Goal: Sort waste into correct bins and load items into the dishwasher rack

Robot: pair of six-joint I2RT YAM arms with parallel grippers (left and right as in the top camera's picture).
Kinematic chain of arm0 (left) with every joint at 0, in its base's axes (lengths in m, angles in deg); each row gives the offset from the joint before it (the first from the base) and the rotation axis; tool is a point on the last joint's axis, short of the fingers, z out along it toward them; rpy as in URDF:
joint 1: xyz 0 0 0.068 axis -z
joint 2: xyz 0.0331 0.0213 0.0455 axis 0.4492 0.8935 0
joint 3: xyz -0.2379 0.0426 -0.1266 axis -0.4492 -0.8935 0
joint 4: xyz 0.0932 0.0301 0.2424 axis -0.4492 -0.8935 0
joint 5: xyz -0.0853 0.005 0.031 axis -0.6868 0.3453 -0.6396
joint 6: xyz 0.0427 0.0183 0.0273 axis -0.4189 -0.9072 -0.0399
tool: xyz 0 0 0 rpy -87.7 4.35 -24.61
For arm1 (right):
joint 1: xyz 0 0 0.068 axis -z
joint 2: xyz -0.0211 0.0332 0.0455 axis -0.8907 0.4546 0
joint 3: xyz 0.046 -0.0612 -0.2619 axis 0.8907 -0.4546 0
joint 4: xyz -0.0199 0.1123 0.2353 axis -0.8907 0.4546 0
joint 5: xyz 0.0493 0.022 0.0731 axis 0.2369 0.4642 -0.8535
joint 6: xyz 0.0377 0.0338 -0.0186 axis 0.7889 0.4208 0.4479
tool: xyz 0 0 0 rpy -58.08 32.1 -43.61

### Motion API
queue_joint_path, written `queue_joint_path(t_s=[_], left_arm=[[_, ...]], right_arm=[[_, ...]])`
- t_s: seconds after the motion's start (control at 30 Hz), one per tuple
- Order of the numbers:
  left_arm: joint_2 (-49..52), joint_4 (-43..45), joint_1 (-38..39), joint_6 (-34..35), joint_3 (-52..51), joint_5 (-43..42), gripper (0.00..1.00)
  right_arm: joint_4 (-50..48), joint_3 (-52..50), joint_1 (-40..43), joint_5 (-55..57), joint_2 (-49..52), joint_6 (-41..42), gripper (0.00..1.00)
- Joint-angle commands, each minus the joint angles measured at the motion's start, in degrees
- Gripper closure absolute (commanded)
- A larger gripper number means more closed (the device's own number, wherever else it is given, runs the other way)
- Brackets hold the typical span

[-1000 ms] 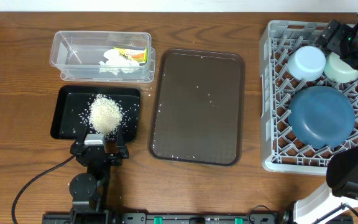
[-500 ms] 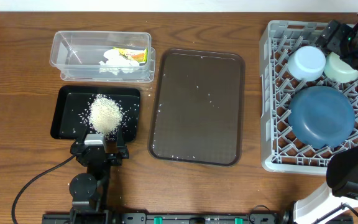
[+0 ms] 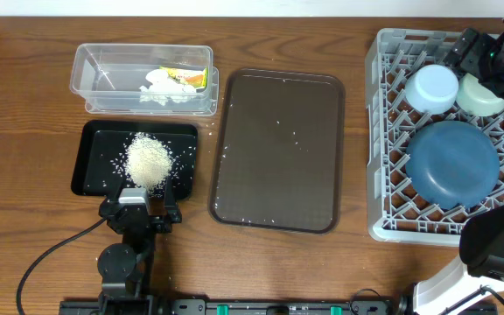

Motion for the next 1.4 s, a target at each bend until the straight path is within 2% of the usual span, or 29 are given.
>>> queue_joint_path(t_s=[0.0,0.23,0.47,0.57,0.77,1.0,1.07,1.17,1.27,1.37], left_arm=[[-0.4,-1.8,-0.3,0.5,-1.2,2.2,0.08],[-0.4,-1.8,-0.3,0.5,-1.2,2.2,0.08],[-0.4,-1.8,-0.3,0.5,-1.2,2.2,0.08],[-0.4,-1.8,-0.3,0.5,-1.2,2.2,0.08],[-0.4,-1.8,-0.3,0.5,-1.2,2.2,0.08],[-0.4,-1.8,-0.3,0.5,-1.2,2.2,0.08],[-0.4,-1.8,-0.3,0.5,-1.2,2.2,0.08],[-0.4,-1.8,-0.3,0.5,-1.2,2.2,0.08],[-0.4,-1.8,-0.3,0.5,-1.2,2.2,0.08],[-0.4,-1.8,-0.3,0.5,-1.2,2.2,0.08]], right_arm=[[0.1,1.0,-0.3,-0.2,-0.2,0.7,0.01],[0.1,1.0,-0.5,-0.2,-2.4,0.7,0.01],[0.7,1.0,-1.2,0.4,-10.6,-0.4,0.01],[7.2,1.0,-1.2,2.3,-15.6,-5.0,0.01],[20.6,1.0,-1.2,2.4,-23.5,-5.1,0.01],[28.9,1.0,-1.2,2.1,-28.9,-4.0,0.01],[27.8,0.9,-1.4,2.1,-29.8,-3.2,0.01],[21.1,-1.8,-3.6,2.2,-31.9,-4.6,0.01],[11.9,-9.2,-7.4,2.2,-34.9,-9.5,0.01],[-0.9,-21.3,-11.5,2.1,-39.6,-12.5,0.01]])
